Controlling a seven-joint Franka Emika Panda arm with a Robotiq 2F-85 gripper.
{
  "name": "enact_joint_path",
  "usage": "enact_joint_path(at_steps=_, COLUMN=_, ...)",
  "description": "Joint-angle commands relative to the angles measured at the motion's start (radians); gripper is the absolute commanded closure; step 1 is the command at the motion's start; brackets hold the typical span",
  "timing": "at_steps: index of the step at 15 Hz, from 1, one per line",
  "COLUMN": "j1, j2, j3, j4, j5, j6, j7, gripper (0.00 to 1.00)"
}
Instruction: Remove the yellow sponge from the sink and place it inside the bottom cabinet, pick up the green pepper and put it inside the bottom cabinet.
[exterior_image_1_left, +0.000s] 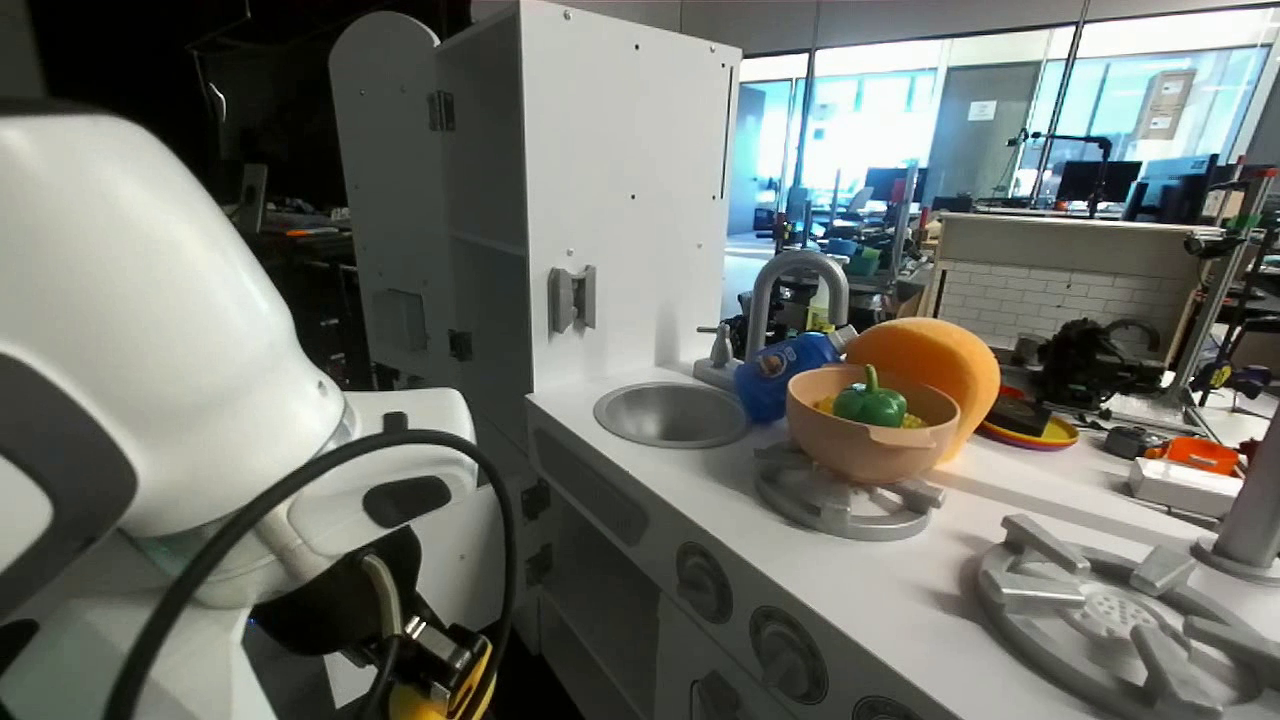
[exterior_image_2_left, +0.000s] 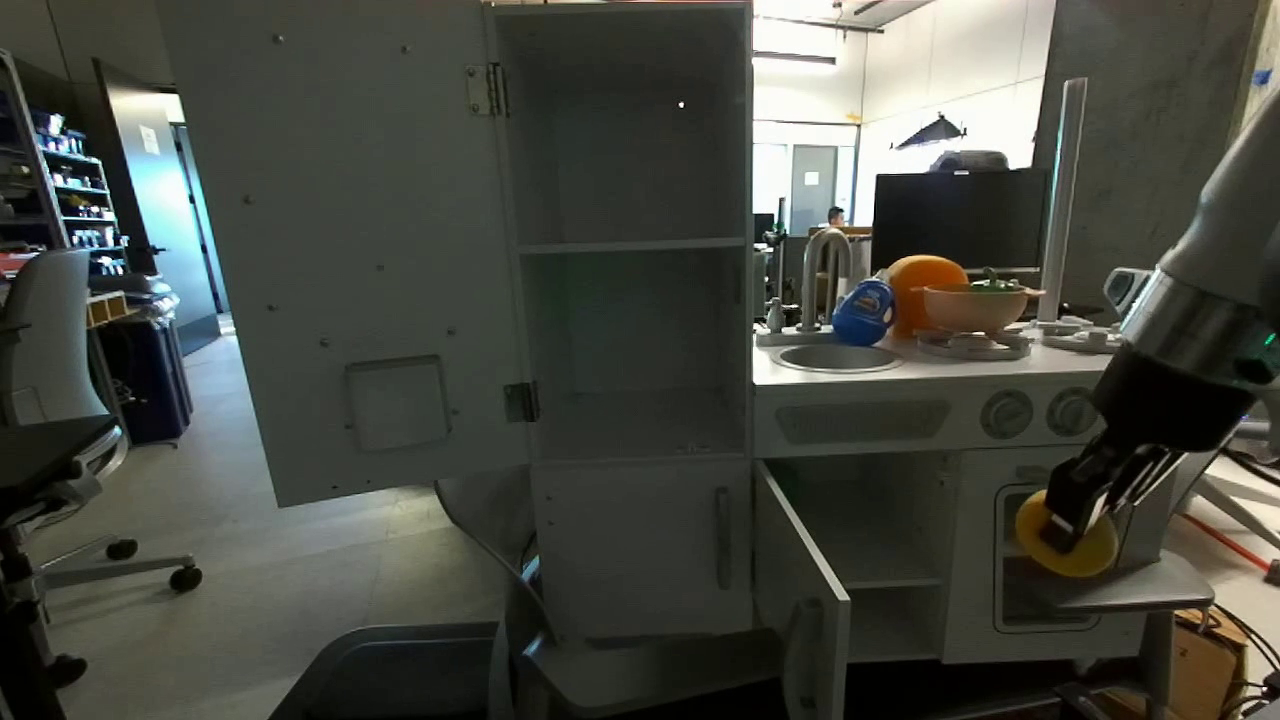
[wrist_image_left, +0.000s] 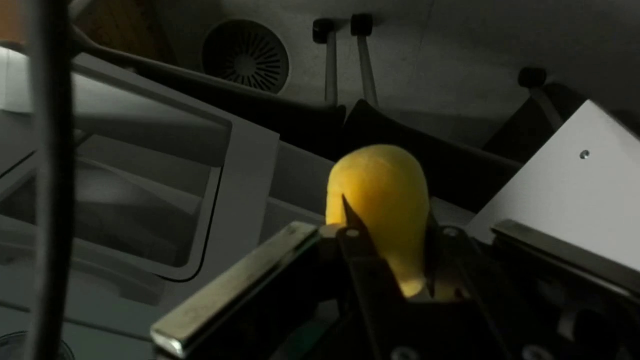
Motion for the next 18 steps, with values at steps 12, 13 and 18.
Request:
enact_joint_path(at_steps=12, j1=0.207, j2=0.485, j3=-0.114, j4=0.501, j5=0.034, j6=0.118, j7=0.020, gripper=0.94)
enact_joint_path(at_steps=13, j1=0.214, j2=0.515, j3=-0.121, j4=0.534, j5=0.034, j6=0.130, j7=0.021, gripper=0.94)
enact_joint_path(at_steps=18, j1=0.265, j2=0.624, j3=-0.165, j4=0.659, j5=0.050, j6=0.150, j7=0.026, gripper=0.94)
